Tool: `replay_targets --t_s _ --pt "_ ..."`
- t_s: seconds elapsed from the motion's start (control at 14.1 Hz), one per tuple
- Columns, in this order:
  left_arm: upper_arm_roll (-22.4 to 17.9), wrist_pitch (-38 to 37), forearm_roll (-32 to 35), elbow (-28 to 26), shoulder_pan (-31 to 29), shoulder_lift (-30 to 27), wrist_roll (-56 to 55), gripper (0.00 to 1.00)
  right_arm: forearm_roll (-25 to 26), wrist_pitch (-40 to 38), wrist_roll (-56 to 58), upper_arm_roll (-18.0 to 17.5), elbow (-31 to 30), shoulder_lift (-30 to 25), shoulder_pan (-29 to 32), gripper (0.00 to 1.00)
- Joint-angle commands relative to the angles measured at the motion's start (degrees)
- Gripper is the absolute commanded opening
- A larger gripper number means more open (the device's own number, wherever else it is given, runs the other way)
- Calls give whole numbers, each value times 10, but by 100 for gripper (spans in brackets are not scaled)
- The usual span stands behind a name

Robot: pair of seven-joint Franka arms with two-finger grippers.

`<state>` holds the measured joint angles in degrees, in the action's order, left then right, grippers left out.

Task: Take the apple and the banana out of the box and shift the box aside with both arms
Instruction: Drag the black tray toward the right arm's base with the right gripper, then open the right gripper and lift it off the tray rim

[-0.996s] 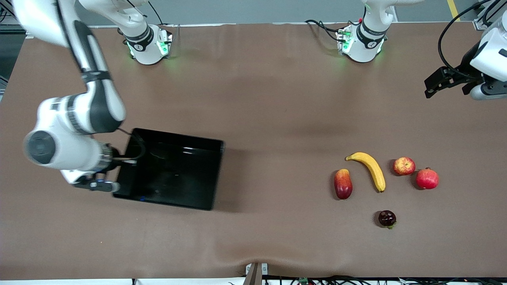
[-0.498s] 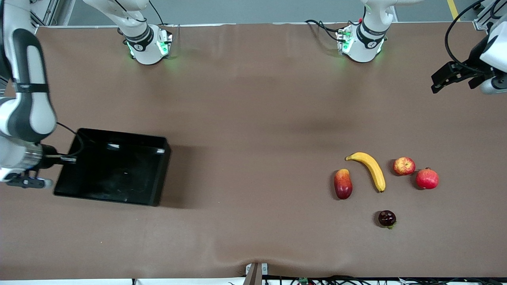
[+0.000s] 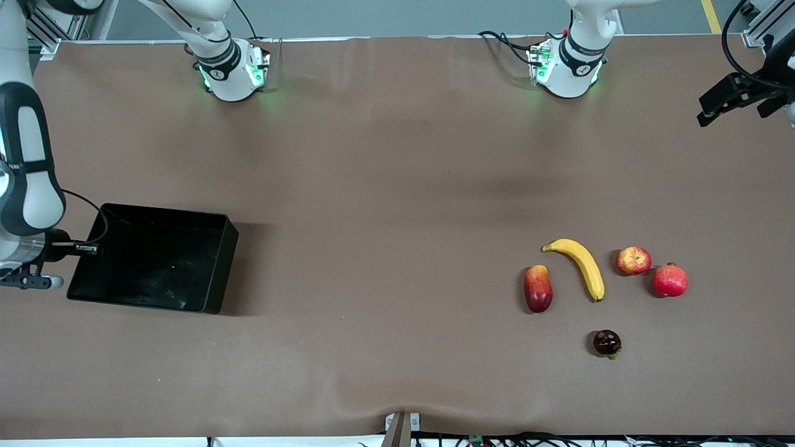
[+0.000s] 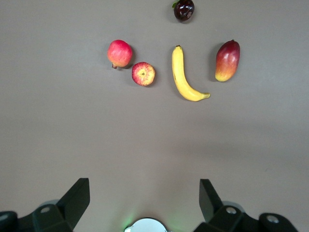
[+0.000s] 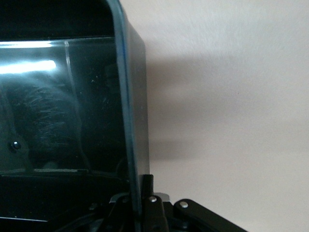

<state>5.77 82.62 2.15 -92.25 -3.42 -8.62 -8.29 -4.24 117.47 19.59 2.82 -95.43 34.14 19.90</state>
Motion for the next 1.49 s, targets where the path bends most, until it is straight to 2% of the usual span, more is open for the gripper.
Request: replay_targets --t_s 0.0,0.07,0.14,0.43,0.78,1.21,1.42 --pt "-2 -37 -18 23 -10 4 10 100 -9 0 19 -14 10 9 18 0" --pt "-3 -37 -18 23 -10 4 9 100 -9 5 21 -14 10 16 19 57" --pt "-4 -38 -18 23 -10 4 9 100 -10 10 42 -15 9 19 21 100" --pt "0 -31 -18 23 -5 15 9 100 -9 4 78 -17 17 -8 13 100" --pt "2 -32 -19 21 -7 15 9 100 -4 -55 70 -18 19 -129 -70 100" --pt "1 -29 -19 23 -8 17 9 100 1 -179 -110 -18 14 -249 -170 100" --pt "1 -29 -19 32 -9 33 9 100 2 -243 -175 -19 13 -303 -200 100"
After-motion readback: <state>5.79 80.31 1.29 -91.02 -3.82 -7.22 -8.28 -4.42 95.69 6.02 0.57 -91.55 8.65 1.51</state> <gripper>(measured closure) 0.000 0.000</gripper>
